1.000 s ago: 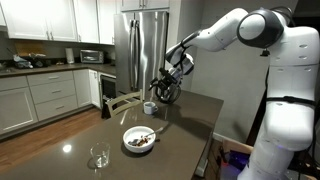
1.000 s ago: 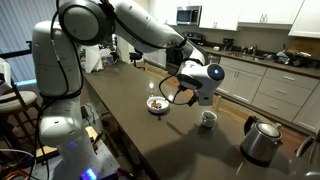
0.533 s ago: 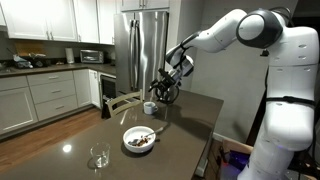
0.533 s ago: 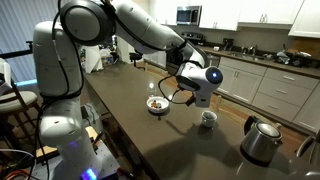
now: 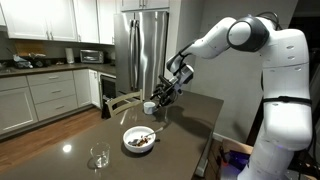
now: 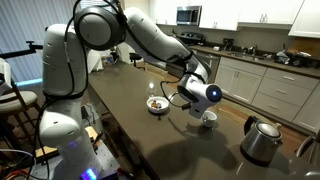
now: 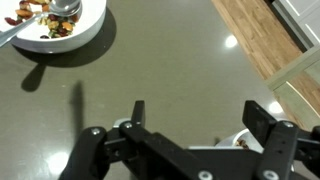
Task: Pour cereal from the mug to the bowl.
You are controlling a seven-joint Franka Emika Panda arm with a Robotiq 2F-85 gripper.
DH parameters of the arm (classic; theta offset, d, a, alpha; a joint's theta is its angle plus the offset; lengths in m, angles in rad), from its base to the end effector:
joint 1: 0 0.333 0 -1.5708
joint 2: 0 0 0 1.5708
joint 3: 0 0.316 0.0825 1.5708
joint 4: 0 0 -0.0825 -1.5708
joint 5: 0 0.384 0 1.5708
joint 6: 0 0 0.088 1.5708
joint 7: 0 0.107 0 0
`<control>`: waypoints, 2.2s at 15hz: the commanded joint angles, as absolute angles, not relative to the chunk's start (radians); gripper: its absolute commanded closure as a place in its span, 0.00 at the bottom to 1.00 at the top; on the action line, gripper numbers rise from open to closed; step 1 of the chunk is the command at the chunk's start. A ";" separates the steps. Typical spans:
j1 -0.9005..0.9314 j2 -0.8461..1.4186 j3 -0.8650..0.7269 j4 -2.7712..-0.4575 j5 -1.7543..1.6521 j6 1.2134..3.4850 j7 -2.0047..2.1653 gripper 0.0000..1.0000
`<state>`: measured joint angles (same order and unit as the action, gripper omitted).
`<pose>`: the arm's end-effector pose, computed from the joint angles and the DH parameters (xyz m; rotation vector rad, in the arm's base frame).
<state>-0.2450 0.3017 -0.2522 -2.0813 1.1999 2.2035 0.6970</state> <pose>0.5265 -0.2461 0.2853 -1.2393 1.9792 0.2485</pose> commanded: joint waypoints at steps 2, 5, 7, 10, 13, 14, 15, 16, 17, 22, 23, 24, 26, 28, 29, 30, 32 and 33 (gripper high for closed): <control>-0.296 0.337 -0.247 -2.068 1.437 2.161 0.683 0.00; -0.312 0.351 -0.248 -2.077 1.618 2.167 0.632 0.00; -0.318 0.367 -0.253 -2.081 1.689 2.164 0.607 0.00; -0.327 0.400 -0.260 -2.085 1.754 2.167 0.571 0.00; -0.339 0.439 -0.265 -2.081 1.813 2.166 0.538 0.00; -0.350 0.452 -0.263 -2.080 1.844 2.148 0.540 0.00; -0.357 0.465 -0.261 -2.078 1.865 2.136 0.549 0.00; -0.362 0.477 -0.260 -2.076 1.885 2.127 0.558 0.00; -0.358 0.485 -0.261 -2.072 1.865 2.119 0.561 0.00; -0.338 0.479 -0.266 -2.078 1.812 2.125 0.573 0.00; -0.336 0.467 -0.257 -2.087 1.860 2.136 0.573 0.00; -0.335 0.468 -0.253 -2.086 1.881 2.138 0.575 0.00; -0.335 0.477 -0.245 -2.078 1.944 2.146 0.569 0.00; -0.336 0.483 -0.238 -2.073 2.002 2.150 0.567 0.00; -0.337 0.486 -0.237 -2.070 2.025 2.151 0.565 0.00; -0.338 0.488 -0.237 -2.069 2.046 2.152 0.561 0.00; -0.340 0.494 -0.240 -2.067 2.072 2.156 0.557 0.00; -0.343 0.498 -0.241 -2.066 2.083 2.158 0.557 0.00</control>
